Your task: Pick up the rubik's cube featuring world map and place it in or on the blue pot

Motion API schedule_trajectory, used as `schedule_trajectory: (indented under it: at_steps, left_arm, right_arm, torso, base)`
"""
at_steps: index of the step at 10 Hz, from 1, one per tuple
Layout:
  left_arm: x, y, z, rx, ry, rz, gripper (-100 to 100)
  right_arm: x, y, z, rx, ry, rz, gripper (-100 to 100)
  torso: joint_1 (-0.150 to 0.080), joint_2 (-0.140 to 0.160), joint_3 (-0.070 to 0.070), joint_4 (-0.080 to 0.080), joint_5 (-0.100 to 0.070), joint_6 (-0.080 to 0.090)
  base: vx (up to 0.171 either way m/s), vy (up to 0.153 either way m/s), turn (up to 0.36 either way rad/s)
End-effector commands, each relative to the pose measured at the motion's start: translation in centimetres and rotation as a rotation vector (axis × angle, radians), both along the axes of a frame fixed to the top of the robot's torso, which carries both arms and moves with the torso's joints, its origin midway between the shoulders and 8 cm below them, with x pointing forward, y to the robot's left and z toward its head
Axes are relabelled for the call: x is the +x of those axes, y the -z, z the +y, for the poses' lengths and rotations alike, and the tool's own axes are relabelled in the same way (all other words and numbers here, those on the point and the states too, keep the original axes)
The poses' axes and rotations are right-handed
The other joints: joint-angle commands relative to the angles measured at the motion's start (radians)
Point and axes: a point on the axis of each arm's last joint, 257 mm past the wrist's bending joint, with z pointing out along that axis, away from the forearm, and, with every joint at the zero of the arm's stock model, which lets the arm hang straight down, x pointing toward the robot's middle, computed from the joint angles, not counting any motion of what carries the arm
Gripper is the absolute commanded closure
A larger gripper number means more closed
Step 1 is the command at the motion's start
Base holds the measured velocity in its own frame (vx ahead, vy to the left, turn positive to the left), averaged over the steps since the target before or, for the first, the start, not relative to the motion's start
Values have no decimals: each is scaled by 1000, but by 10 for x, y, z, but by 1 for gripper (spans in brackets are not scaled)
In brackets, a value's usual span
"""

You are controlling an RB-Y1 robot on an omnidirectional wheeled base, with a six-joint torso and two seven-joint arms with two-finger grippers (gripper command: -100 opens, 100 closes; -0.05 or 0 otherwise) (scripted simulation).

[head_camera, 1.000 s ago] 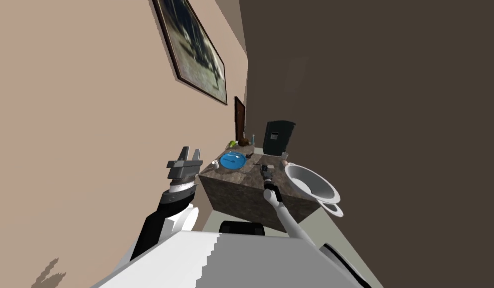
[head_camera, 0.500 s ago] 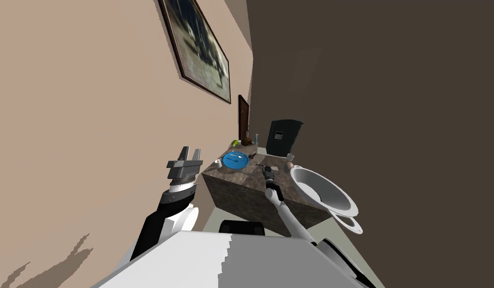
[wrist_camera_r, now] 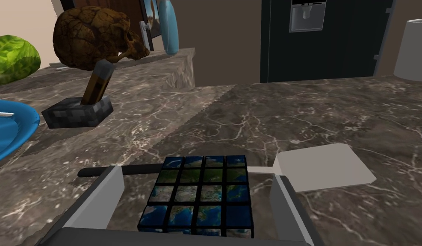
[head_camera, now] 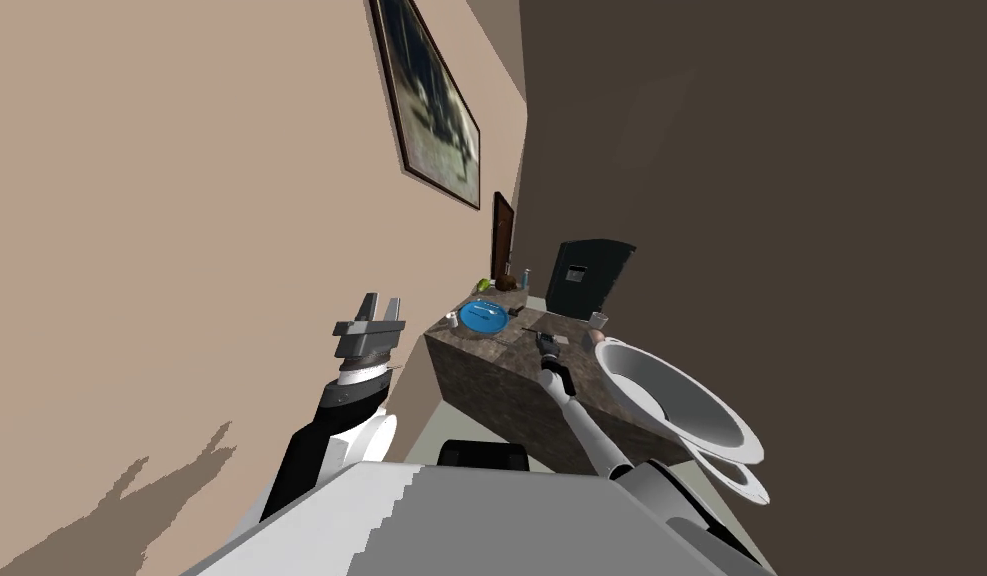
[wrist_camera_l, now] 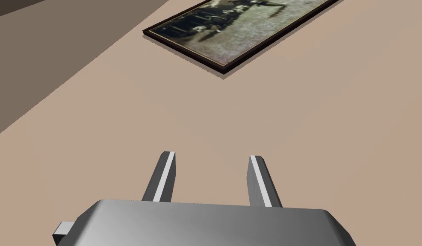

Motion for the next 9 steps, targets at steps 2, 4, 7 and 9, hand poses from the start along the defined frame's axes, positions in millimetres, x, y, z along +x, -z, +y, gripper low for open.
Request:
schedule_trajectory:
  at_steps: [2,4,7,9]
  left_arm:
    - [0,0,0,0,0,0,0]
    - [0,0,0,0,0,0,0]
    - [0,0,0,0,0,0,0]
    - [0,0,0,0,0,0,0]
  right_arm:
    - [2,0,-6,0,14,1,-100]
    - [2,0,-7,0,18,0,100]
    - [2,0,-7,0,17,0,100]
    - [0,2,14,-1,-19,2,100]
  torso:
    - [0,-1,-1,0,0,0]
    - [0,-4,-2,-1,0,0]
    - [0,-5,-3,-1,0,0]
    - [0,-5,-3,-1,0,0]
  base:
    - [-36,-8,85]
    - [-2,-1,-6]
    - [0,0,0]
    - [24,2,-128]
